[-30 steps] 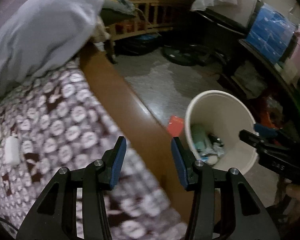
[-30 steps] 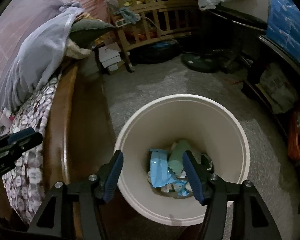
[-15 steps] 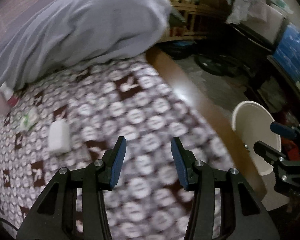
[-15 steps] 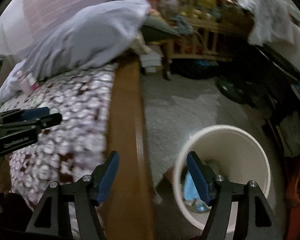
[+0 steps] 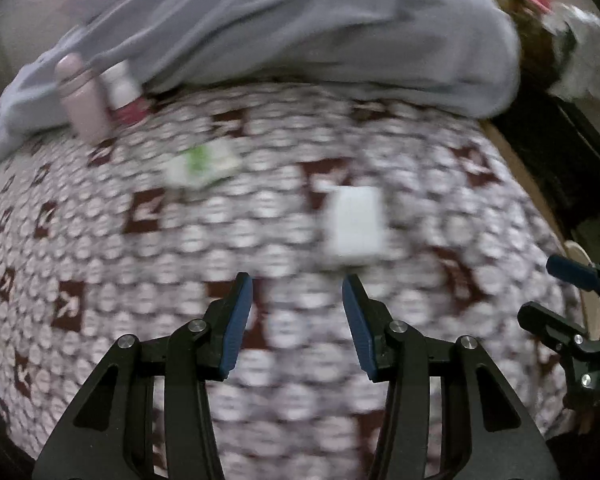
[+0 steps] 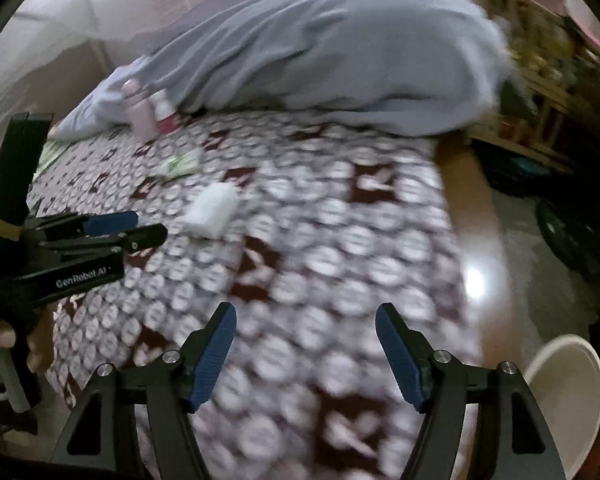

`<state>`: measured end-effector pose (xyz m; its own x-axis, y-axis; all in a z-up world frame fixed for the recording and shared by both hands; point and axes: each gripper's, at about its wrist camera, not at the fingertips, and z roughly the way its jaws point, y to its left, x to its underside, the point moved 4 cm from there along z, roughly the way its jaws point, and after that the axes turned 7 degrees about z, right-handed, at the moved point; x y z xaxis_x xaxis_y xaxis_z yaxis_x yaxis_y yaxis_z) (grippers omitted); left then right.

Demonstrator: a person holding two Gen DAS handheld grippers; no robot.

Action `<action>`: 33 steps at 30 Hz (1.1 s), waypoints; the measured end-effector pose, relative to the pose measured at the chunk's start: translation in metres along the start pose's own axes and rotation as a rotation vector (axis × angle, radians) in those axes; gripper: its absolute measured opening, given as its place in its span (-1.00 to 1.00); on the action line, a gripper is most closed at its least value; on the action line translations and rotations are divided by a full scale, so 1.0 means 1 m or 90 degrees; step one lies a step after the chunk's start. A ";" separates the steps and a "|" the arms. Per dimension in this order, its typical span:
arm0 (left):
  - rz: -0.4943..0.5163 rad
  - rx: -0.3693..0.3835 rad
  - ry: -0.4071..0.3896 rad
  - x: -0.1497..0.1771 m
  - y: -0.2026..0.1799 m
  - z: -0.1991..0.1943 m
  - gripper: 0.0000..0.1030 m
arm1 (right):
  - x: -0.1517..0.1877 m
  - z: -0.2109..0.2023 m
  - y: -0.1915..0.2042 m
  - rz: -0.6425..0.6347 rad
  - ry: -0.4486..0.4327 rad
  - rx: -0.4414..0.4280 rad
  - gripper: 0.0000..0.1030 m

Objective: Collect trash
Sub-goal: 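Move both open tools back to the remaining trash on the blanket, then grasp the white-and-green tissue pack with the left tool while the right tool grasps the white sponge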

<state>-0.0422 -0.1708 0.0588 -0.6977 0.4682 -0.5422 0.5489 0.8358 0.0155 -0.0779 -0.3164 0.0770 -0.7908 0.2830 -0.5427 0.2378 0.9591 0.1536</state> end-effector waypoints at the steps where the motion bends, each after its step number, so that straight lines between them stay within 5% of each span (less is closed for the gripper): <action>1: -0.011 -0.006 0.001 0.000 0.014 0.002 -0.13 | -0.005 0.009 0.008 0.000 0.007 -0.010 0.35; 8: -0.065 -0.018 0.002 -0.011 0.079 0.023 -0.13 | -0.042 0.064 0.055 0.008 0.032 -0.039 0.36; 15: -0.101 0.022 -0.011 -0.045 0.117 0.058 -0.10 | -0.060 0.110 0.079 0.007 0.062 -0.043 0.37; 18: -0.079 0.043 -0.017 -0.059 0.122 0.074 0.13 | -0.061 0.121 0.080 0.019 0.062 -0.055 0.37; 23: -0.035 0.067 0.000 -0.077 0.127 0.106 0.17 | -0.062 0.129 0.076 0.018 0.066 -0.053 0.37; 29: -0.078 0.101 0.026 -0.085 0.125 0.134 0.18 | -0.067 0.133 0.076 0.013 0.064 -0.058 0.37; 33: -0.085 0.082 0.009 -0.086 0.116 0.136 0.17 | -0.066 0.137 0.075 0.005 0.062 -0.053 0.37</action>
<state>0.1440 -0.1534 -0.0070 -0.7740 0.3598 -0.5210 0.5043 0.8479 -0.1636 0.0693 -0.2637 0.0112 -0.8414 0.2858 -0.4587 0.1993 0.9530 0.2283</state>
